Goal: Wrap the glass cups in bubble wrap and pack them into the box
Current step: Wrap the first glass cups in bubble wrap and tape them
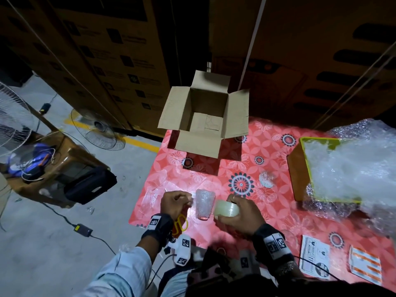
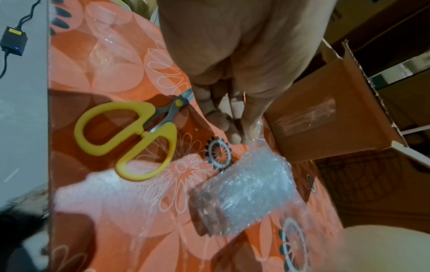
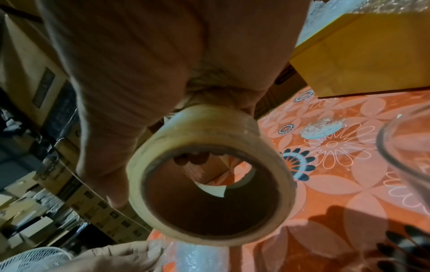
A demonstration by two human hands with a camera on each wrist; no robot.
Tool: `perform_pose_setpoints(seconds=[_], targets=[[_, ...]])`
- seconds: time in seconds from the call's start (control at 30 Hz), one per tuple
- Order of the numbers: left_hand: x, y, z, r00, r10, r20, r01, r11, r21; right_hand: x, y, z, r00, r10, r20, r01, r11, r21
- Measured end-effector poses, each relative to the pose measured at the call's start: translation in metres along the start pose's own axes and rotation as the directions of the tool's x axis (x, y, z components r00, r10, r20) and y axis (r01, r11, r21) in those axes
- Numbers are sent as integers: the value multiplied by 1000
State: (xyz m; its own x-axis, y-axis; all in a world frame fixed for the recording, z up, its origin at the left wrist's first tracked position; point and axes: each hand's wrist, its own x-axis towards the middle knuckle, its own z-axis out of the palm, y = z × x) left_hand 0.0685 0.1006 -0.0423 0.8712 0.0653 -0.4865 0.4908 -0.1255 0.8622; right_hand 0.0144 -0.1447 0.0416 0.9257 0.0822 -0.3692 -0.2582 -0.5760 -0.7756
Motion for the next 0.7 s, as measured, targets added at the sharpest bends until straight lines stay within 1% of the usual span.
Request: perform_pose_setpoints(seconds=[0.07, 0.2, 0.37, 0.47, 0.53, 0.6, 0.67, 0.7], targets=[[2, -10, 3, 1000, 6, 5, -6, 994, 107, 4, 1, 0, 999, 24, 25, -23, 999, -31], [5, -17, 11, 998, 22, -62, -3, 954, 299, 9, 3, 3, 996, 69, 50, -67, 997, -33], [6, -14, 26, 996, 56, -66, -21, 894, 448, 27, 8, 12, 994, 90, 63, -77, 981, -180], [5, -10, 37, 990, 73, -125, 0, 862, 507, 34, 8, 19, 992, 104, 75, -89, 979, -184], [3, -10, 41, 978, 125, -169, -13, 837, 547, 36, 10, 22, 991, 115, 66, -101, 977, -190], [1, -9, 42, 970, 123, -210, 1, 861, 508, 38, 14, 23, 990, 128, 59, -115, 977, -181], [0, -10, 42, 973, 96, -210, 20, 869, 494, 38, 18, 22, 990, 131, 61, -121, 982, -145], [1, -11, 42, 974, 95, -205, 24, 859, 511, 39, 19, 22, 989, 131, 61, -123, 984, -127]])
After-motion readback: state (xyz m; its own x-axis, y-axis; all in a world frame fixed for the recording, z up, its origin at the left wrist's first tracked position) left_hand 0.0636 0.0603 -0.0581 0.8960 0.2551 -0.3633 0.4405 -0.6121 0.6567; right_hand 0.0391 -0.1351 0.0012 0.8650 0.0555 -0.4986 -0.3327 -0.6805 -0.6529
